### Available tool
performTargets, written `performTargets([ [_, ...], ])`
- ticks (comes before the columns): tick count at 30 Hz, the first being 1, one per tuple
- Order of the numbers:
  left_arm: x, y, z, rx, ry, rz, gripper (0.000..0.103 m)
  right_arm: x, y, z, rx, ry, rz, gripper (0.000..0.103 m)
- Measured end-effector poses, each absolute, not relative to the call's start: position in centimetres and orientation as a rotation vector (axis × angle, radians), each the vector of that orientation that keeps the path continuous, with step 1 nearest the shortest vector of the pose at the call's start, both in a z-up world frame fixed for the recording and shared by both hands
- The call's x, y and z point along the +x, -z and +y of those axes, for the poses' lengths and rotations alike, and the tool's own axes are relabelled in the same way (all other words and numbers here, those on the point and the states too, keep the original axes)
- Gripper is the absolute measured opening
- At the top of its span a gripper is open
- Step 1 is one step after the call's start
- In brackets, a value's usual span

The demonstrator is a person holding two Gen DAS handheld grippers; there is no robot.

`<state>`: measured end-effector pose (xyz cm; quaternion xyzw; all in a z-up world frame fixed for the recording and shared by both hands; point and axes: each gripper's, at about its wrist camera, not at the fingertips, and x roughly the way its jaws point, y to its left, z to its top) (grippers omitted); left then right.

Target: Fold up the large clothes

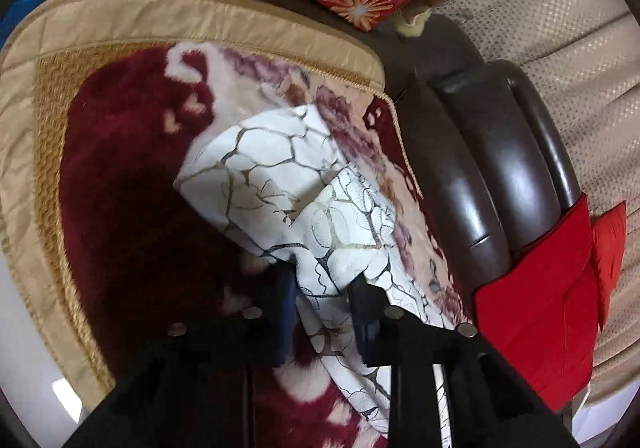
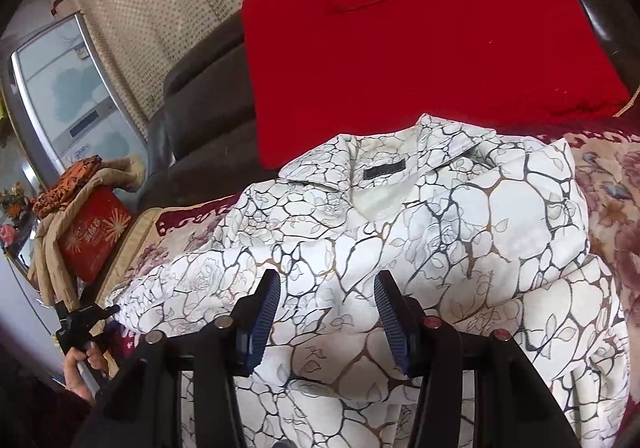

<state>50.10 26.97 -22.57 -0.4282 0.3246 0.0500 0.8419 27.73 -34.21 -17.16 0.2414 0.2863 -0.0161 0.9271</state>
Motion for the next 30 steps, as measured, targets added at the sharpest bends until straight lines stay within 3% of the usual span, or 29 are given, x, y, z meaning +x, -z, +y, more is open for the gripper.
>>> performTargets([
  [2, 50.6, 21.5, 26.0, -0.828, -0.106, 0.661, 0.013, 27.6, 17.2, -34.7, 0.499, 0.046, 0.584, 0.053],
  [9, 49.0, 13.5, 19.9, -0.570, 0.000, 0.523, 0.010, 26.6, 16.8, -36.7, 0.540, 0.088, 0.547, 0.053],
  [17, 44.7, 6.8, 3.1, -0.207, 0.338, 0.439, 0.009, 25.0, 16.6, -39.5, 0.610, 0.123, 0.517, 0.053],
  [22, 41.8, 7.2, -8.3, -0.055, 0.590, 0.485, 0.009, 23.9, 17.1, -42.0, 0.676, 0.155, 0.507, 0.053],
  [26, 41.3, 11.3, -16.3, 0.150, 0.675, 0.666, 0.012, 23.3, 17.8, -44.4, 0.765, 0.146, 0.512, 0.053],
  [30, 41.8, 12.1, -16.1, 0.123, 0.705, 0.758, 0.015, 23.6, 18.8, -46.2, 0.903, 0.055, 0.530, 0.062],
])
